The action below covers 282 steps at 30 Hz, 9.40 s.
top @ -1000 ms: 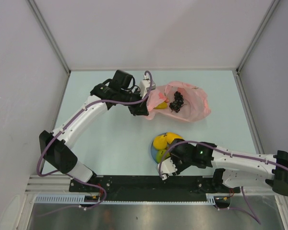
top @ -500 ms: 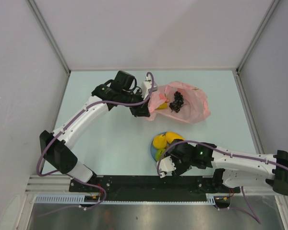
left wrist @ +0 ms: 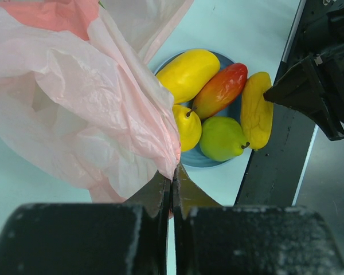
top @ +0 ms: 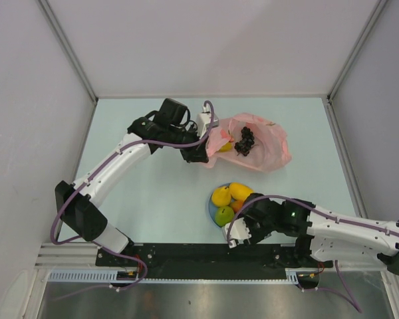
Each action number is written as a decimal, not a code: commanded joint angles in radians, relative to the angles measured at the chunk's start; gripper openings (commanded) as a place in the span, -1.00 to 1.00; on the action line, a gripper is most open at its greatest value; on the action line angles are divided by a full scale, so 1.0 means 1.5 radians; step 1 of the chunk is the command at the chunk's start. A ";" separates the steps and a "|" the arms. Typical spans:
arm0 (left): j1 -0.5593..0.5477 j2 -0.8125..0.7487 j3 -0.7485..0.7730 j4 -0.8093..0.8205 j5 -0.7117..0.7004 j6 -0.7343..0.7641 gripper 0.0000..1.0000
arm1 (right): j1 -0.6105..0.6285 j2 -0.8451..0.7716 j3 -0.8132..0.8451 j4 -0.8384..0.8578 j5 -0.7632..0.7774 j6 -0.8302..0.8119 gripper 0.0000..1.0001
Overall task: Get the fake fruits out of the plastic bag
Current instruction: Place the fake fruit on the plate, then take out the fake fruit from the plastic bag, then place the fake fruit on the plate, then take out the fake fruit from the plastic bag.
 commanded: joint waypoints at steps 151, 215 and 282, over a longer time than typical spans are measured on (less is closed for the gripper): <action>0.091 0.043 -0.012 0.124 -0.149 -0.057 -0.99 | -0.422 0.154 0.212 -0.025 -0.241 -0.025 -0.74; 0.091 -0.163 -0.211 0.041 -0.177 0.070 -0.99 | -0.449 0.363 0.187 0.432 -0.092 0.234 -0.14; 0.095 0.088 -0.004 0.126 -0.237 0.036 -0.91 | -0.576 0.549 0.591 0.149 -0.254 0.092 -0.97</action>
